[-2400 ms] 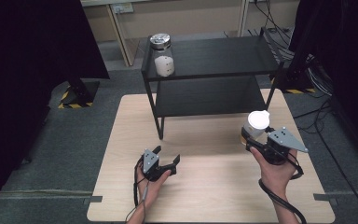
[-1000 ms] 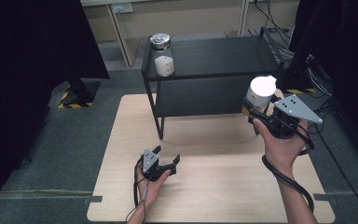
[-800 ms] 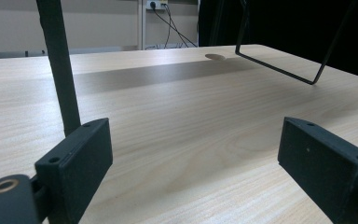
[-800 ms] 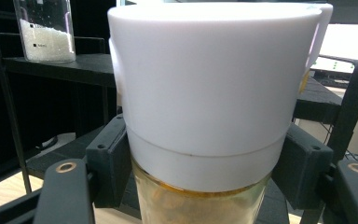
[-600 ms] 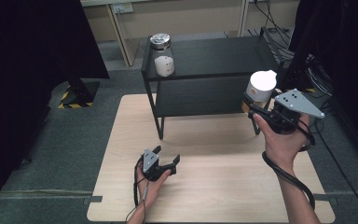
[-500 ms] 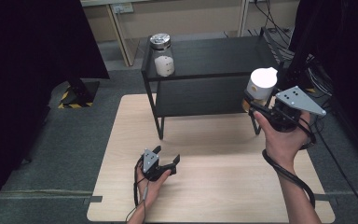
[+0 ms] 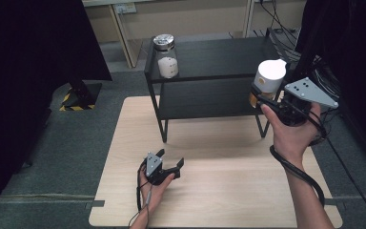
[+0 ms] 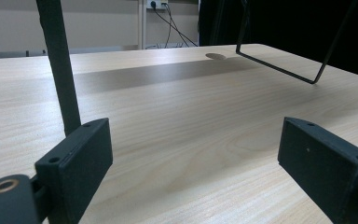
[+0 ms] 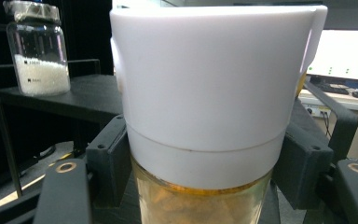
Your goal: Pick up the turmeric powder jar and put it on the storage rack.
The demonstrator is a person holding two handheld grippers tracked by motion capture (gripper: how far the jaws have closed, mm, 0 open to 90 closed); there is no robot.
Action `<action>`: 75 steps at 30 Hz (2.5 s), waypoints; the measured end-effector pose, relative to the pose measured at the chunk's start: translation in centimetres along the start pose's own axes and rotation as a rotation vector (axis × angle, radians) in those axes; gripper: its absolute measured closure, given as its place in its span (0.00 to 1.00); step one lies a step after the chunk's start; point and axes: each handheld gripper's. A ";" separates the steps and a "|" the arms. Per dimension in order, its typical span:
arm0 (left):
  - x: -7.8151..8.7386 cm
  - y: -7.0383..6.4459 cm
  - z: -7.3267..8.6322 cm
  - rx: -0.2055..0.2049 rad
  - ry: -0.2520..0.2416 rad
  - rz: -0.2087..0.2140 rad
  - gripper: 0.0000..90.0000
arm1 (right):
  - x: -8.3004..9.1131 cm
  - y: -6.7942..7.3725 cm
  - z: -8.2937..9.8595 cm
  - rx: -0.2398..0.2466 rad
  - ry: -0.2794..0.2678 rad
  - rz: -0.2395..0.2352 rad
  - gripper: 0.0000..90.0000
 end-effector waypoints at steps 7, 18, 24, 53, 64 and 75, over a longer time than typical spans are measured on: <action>0.0 0.0 0.0 0.000 -0.002 0.001 0.10 | -0.6 0.0 -1.4 -0.003 -0.006 0.005 0.34; 0.0 0.0 0.0 -0.001 0.000 0.000 0.10 | -1.3 0.1 -2.7 -0.015 -0.014 0.015 0.34; 0.0 0.0 0.0 0.001 -0.001 0.001 0.10 | -2.1 0.2 -3.6 -0.020 -0.016 0.025 0.34; 0.0 0.1 0.1 0.000 -0.003 0.004 0.10 | -7.0 -0.2 -7.3 -0.001 0.051 0.105 0.34; 0.0 0.1 0.1 0.001 -0.003 0.006 0.10 | -8.7 -0.7 -7.7 -0.017 0.094 0.113 0.34; 0.0 0.1 0.0 0.001 -0.002 0.007 0.11 | -9.3 -1.2 -7.4 -0.045 0.109 0.122 0.34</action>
Point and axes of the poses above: each handheld gripper's, and its own axes: x roughly backward along the jaws, z roughly out of its underside, y roughly to its left, and after that the axes turned 1 degree about z, right-handed
